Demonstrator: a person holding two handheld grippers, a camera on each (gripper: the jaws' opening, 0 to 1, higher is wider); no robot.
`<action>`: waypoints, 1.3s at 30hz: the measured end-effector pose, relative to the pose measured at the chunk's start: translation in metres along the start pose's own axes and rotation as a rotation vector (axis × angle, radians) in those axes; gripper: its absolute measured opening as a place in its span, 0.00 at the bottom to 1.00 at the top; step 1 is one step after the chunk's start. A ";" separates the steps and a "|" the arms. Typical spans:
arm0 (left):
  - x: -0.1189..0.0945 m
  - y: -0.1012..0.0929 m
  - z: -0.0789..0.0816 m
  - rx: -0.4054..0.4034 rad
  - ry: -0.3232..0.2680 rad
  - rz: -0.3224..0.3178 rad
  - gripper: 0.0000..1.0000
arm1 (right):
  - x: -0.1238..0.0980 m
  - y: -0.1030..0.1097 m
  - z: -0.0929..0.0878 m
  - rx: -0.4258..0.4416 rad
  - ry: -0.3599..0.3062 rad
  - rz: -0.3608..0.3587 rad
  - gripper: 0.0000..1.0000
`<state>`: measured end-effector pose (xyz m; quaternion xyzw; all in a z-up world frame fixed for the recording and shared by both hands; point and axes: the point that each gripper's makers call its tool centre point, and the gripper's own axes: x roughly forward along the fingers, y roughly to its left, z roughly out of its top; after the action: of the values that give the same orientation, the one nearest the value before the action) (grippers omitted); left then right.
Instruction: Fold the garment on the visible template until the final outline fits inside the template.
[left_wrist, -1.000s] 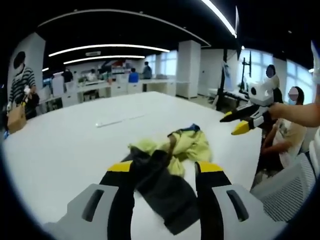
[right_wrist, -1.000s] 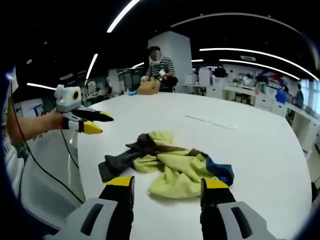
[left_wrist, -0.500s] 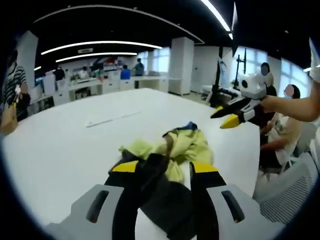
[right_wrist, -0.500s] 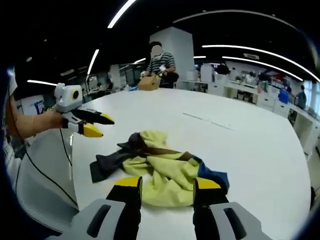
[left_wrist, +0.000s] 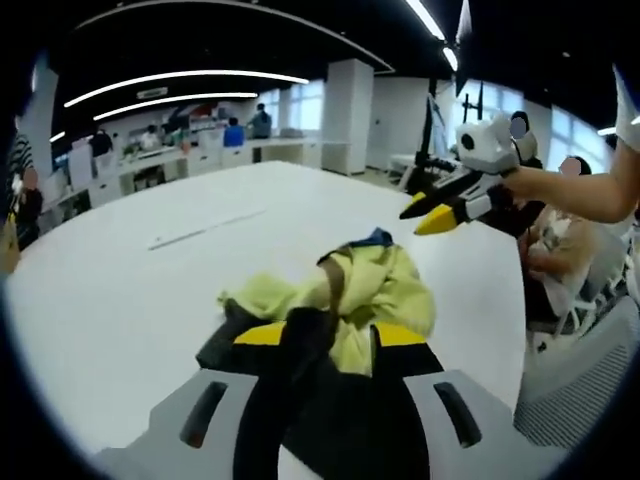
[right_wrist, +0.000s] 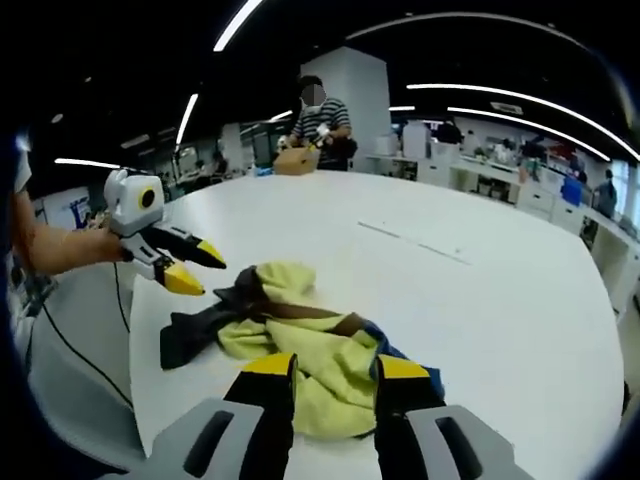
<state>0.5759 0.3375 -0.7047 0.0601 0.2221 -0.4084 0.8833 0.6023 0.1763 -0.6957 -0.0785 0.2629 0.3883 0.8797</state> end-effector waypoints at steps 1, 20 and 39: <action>0.002 0.000 0.000 0.002 0.002 -0.002 0.27 | 0.001 -0.002 0.000 -0.005 0.001 -0.001 0.25; 0.038 0.004 -0.019 -0.004 0.064 -0.026 0.16 | 0.029 -0.049 0.003 -0.034 0.041 -0.052 0.11; 0.051 0.007 -0.032 0.081 0.128 0.012 0.08 | 0.047 -0.058 -0.038 -0.125 0.221 -0.004 0.08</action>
<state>0.5989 0.3156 -0.7566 0.1232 0.2609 -0.4070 0.8666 0.6555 0.1533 -0.7563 -0.1759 0.3336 0.3912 0.8395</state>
